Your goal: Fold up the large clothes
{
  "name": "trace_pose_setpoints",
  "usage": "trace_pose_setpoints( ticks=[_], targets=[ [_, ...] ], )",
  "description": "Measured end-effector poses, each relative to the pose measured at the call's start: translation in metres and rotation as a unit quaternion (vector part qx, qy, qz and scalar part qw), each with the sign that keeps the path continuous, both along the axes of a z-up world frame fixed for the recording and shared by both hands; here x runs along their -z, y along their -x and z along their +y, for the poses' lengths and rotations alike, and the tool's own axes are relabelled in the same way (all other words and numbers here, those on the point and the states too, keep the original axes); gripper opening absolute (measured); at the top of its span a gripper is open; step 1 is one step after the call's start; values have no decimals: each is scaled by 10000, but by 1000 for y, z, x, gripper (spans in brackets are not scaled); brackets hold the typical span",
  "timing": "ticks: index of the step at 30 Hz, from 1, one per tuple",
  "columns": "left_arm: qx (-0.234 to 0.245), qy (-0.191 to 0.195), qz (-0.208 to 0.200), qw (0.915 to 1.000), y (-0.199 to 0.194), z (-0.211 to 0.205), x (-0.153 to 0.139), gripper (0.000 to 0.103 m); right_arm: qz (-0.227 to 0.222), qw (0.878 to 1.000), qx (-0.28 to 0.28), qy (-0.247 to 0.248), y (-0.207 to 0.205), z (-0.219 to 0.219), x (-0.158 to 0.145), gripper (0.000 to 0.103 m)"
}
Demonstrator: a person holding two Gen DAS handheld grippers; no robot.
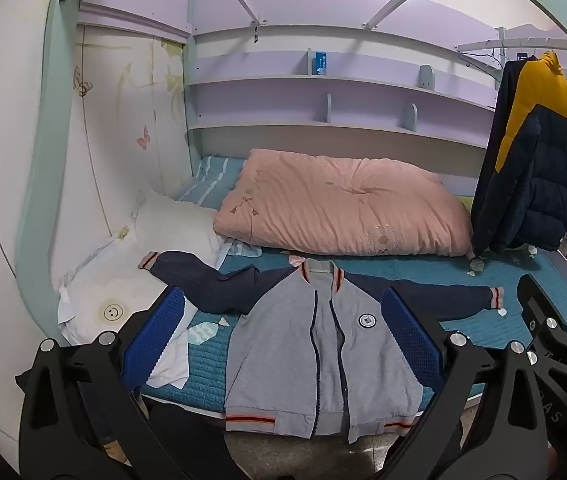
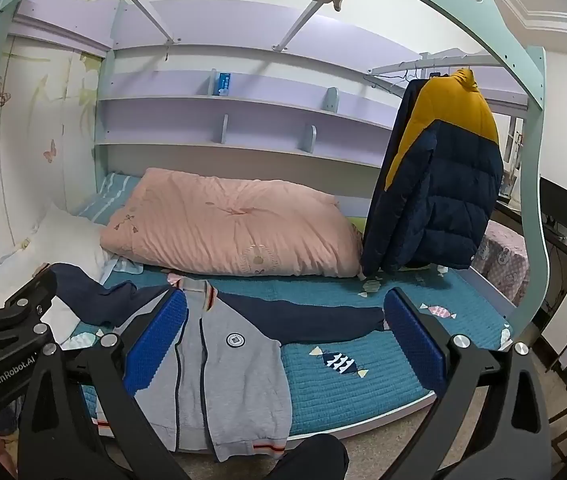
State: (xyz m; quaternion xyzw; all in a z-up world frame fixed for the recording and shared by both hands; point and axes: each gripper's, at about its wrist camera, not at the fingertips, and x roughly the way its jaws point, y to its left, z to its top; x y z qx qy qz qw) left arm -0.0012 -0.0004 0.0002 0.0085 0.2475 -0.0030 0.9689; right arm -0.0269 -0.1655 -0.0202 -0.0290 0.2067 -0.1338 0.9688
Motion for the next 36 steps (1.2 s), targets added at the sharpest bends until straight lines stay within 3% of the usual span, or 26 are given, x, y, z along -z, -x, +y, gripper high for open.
trace_pose_setpoints(
  ticks=[24, 36],
  targets=[
    [79, -2, -18, 10000, 1, -11, -10, 98, -28, 10000, 64, 50, 11, -4, -5, 96],
    [85, 312, -161, 9993, 3, -6, -13, 98, -4, 10000, 51, 8, 14, -4, -5, 96]
  ],
)
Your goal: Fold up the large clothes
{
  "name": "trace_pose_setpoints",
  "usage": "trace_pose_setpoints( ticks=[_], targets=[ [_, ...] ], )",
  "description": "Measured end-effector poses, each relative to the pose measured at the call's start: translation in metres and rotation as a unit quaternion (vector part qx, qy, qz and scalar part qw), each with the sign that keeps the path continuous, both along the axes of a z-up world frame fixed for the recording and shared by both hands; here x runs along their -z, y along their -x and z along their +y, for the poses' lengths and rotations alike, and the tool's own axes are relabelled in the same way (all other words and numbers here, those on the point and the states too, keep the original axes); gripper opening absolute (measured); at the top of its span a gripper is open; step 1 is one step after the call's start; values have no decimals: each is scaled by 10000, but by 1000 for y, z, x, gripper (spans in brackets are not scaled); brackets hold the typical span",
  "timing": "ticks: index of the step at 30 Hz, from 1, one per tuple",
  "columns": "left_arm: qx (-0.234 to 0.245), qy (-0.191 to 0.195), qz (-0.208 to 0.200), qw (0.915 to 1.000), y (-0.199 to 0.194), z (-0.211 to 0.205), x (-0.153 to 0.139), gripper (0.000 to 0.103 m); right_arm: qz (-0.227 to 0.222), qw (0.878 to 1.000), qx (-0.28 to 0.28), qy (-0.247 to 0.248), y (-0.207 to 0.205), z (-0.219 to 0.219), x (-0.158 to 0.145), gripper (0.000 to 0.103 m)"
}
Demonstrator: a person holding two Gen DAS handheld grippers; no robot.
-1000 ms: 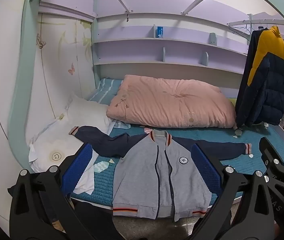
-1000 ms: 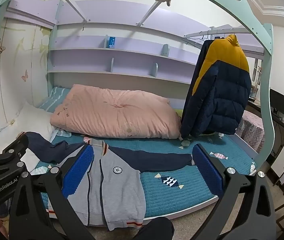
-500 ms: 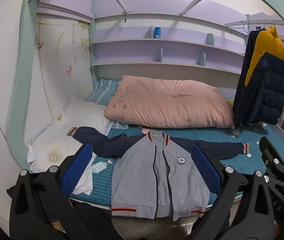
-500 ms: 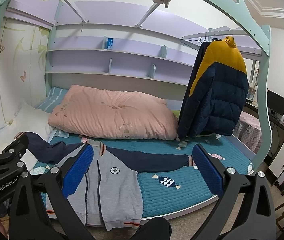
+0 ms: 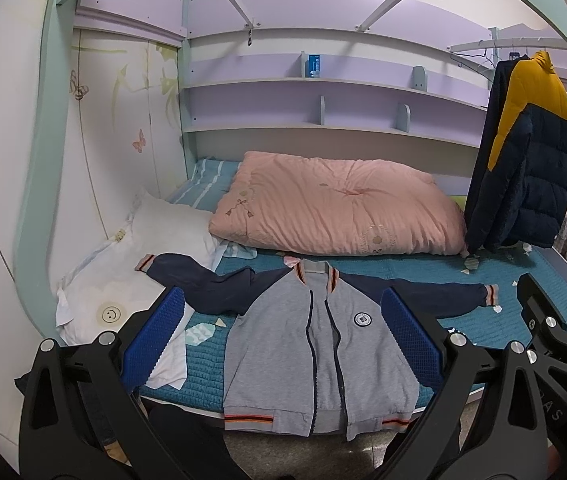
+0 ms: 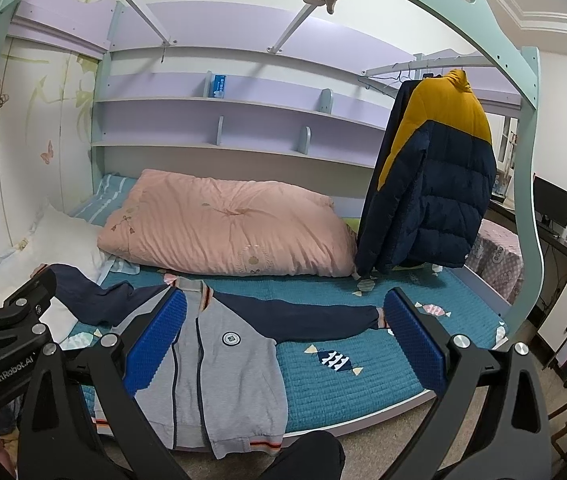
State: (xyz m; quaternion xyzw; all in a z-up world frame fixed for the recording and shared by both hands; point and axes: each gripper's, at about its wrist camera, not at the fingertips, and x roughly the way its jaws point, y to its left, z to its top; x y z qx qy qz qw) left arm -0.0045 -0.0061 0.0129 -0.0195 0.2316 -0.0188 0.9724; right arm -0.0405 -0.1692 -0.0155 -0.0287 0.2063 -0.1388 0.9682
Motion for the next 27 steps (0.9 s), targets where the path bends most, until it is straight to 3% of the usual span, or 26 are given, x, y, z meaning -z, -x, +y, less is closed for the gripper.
trace_pose_setpoints(
  ticks=[9, 14, 20, 27],
  targets=[
    [24, 22, 37, 10000, 2, 0, -2, 98, 14, 10000, -10, -28, 0, -1, 1, 96],
    [65, -419, 100, 9991, -3, -5, 4, 98, 63, 10000, 9, -56, 2, -4, 1, 96],
    [71, -471, 327, 9983, -10, -4, 8, 98, 101, 9999, 14, -50, -3, -5, -1, 96],
    [66, -540, 285, 9981, -32, -9, 18, 98, 310, 9994, -29, -149, -32, -11, 3, 96]
  ],
)
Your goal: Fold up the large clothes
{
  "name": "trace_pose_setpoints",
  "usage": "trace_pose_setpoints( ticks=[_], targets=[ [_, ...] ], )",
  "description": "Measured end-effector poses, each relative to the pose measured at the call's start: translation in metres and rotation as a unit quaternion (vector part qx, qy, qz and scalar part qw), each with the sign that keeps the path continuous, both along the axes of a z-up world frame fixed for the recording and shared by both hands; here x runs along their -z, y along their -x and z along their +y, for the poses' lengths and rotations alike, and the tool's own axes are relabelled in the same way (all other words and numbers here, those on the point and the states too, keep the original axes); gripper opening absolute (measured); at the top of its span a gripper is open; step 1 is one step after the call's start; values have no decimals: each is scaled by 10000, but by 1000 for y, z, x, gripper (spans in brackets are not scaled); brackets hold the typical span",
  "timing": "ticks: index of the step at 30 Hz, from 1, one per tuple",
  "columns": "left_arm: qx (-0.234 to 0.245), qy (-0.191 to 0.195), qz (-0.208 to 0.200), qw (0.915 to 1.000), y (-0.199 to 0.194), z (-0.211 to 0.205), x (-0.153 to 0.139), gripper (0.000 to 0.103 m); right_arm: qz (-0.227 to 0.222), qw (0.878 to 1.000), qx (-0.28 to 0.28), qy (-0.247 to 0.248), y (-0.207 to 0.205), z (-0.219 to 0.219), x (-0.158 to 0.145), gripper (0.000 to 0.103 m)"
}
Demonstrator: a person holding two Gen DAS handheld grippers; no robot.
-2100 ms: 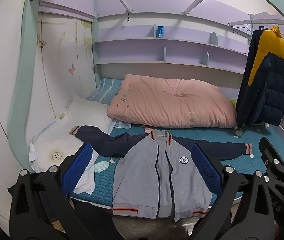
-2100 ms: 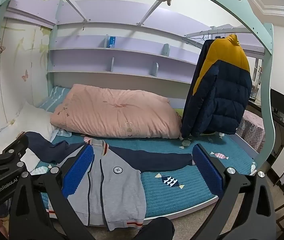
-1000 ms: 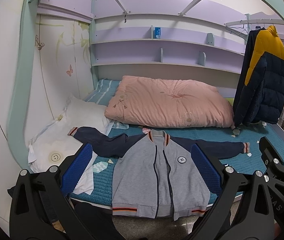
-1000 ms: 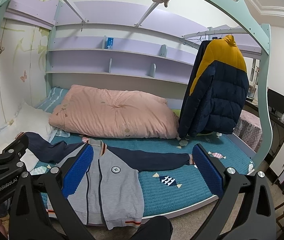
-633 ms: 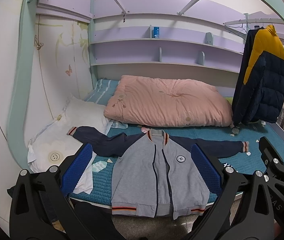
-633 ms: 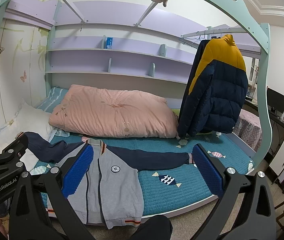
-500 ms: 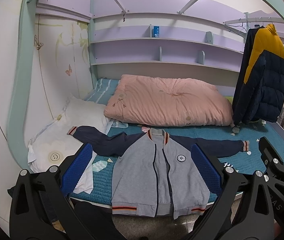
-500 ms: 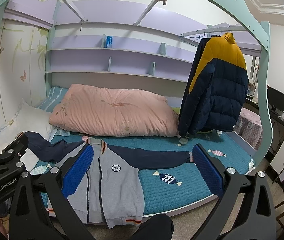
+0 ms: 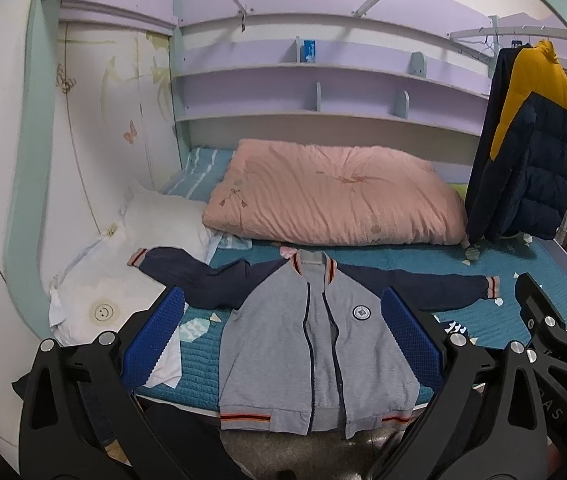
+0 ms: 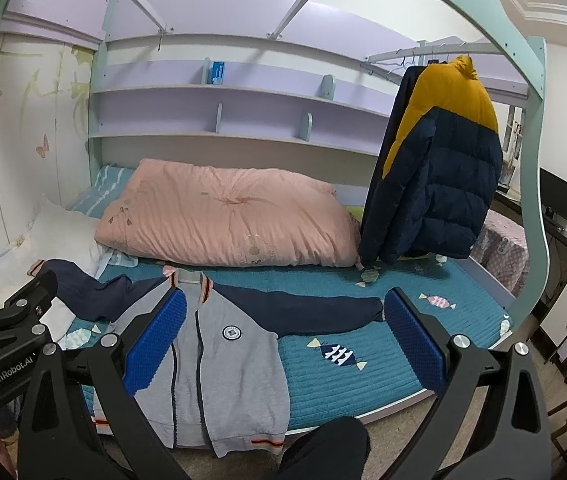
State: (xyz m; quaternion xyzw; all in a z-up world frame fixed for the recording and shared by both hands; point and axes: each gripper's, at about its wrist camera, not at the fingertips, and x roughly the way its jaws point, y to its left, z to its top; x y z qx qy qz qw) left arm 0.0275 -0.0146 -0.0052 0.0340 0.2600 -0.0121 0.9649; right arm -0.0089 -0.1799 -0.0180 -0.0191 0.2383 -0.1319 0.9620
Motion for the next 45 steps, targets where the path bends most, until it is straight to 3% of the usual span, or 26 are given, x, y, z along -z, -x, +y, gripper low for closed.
trace_pose_setpoints(
  ticks=[10, 13, 15, 19, 24, 29, 37, 39, 42, 44, 45],
  targets=[
    [-146, 67, 1018, 9947, -76, 8, 53, 98, 798, 9964, -240, -178, -73, 4, 38, 96],
    [-188, 172, 1574, 9872, -100, 17, 76, 98, 1037, 9937, -300, -308, -98, 9, 54, 96],
    [-228, 189, 1724, 9846, -116, 24, 89, 98, 1208, 9912, -400, -362, -115, 13, 65, 96],
    [-428, 293, 2313, 9715, -154, 43, 126, 98, 1704, 9816, -610, -610, -153, 28, 94, 96],
    [-859, 337, 2587, 9615, -198, 78, 169, 98, 2097, 9739, -677, -550, -204, 58, 127, 96],
    [-1135, 726, 2993, 9446, -244, 129, 213, 98, 2561, 9598, -1030, -519, -260, 96, 168, 96],
    [-1651, 1092, 2984, 9337, -320, 215, 244, 98, 2760, 9468, -1584, -481, -355, 159, 212, 96],
    [-1790, 1187, 2786, 9361, -339, 244, 246, 98, 2795, 9445, -1661, -458, -379, 171, 222, 94],
    [-1911, 1243, 2596, 9384, -366, 278, 253, 98, 2966, 9365, -1761, -637, -416, 184, 240, 82],
    [-2109, 1310, 2575, 9338, -385, 306, 258, 98, 3091, 9324, -1757, -652, -438, 192, 255, 73],
    [-2174, 1362, 2543, 9325, -391, 318, 260, 98, 3178, 9298, -1741, -646, -445, 195, 261, 62]
  ],
)
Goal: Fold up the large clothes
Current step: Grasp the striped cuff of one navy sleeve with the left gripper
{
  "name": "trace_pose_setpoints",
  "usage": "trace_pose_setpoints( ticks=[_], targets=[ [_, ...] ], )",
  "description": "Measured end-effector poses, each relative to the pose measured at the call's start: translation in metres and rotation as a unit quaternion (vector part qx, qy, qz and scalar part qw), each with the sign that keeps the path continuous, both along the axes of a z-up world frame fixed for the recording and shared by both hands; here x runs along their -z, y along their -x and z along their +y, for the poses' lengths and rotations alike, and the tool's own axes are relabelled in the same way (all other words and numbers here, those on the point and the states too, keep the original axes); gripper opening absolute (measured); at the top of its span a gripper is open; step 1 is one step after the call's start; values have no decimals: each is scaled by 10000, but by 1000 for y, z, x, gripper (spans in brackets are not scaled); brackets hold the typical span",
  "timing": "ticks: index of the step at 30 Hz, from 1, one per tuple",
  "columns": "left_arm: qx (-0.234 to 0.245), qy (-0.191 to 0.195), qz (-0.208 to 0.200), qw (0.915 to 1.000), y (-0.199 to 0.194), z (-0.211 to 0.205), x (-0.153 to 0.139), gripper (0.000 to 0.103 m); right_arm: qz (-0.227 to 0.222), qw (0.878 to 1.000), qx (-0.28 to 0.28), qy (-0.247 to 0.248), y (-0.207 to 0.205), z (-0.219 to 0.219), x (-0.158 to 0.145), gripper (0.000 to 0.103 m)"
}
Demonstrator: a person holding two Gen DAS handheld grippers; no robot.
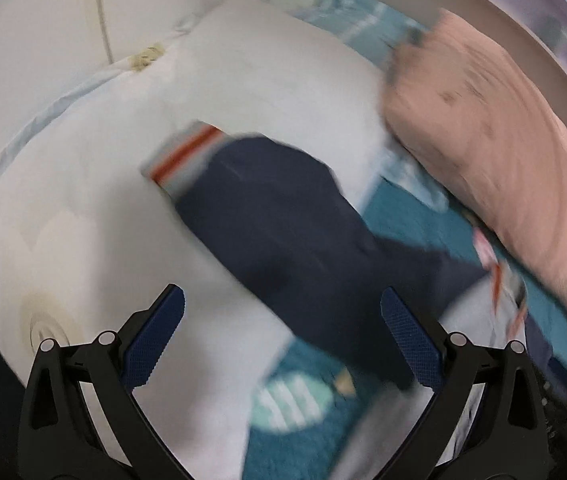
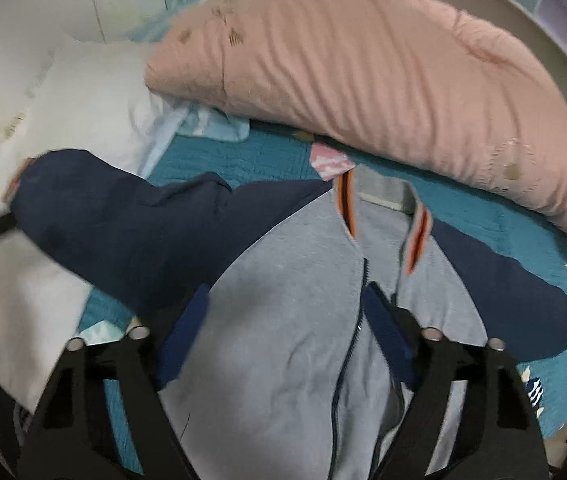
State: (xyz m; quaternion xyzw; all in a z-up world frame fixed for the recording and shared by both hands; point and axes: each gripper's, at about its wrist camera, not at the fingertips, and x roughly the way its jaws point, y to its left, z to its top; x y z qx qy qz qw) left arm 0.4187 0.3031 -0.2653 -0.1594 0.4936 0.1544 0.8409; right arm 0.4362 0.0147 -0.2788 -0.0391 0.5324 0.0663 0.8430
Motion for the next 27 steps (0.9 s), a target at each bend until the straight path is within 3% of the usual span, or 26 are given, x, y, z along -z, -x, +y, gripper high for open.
trace_pose_setpoints(
  ticks=[4, 5, 8, 13, 15, 18, 20, 21, 24, 27],
  targets=[
    [-357, 323, 57, 9988, -24, 47, 10, 98, 696, 9967, -52, -425, -34, 11, 42, 24],
    [-472, 355, 32, 9982, -27, 56, 11, 98, 977, 9938, 47, -537, -42, 11, 57, 20],
    [-576, 436, -58, 9974, -35, 73, 15, 98, 1332, 9867, 84, -931, -51, 18, 83, 17],
    [-896, 932, -30, 9916, -49, 96, 44, 98, 1502, 9851, -10, -838, -64, 37, 112, 15],
    [-999, 976, -133, 9901, -51, 104, 50, 98, 1751, 9816, 45, -756, -70, 42, 132, 15],
    [-1094, 834, -212, 9903, -56, 109, 60, 97, 1704, 9813, 181, -875, -73, 41, 143, 18],
    [-1051, 255, -249, 9938, -56, 99, 63, 84, 1694, 9820, 152, -818, -74, 42, 144, 18],
    [-1037, -168, -161, 9943, -56, 91, 63, 69, 1689, 9825, 116, -782, -75, 43, 145, 18],
    [-836, -414, -302, 9952, -50, 79, 56, 42, 1691, 9827, -30, -749, -77, 43, 145, 18],
    [-647, -426, -262, 9966, -51, 74, 49, 35, 1745, 9799, -12, -962, -79, 35, 145, 18]
  ],
)
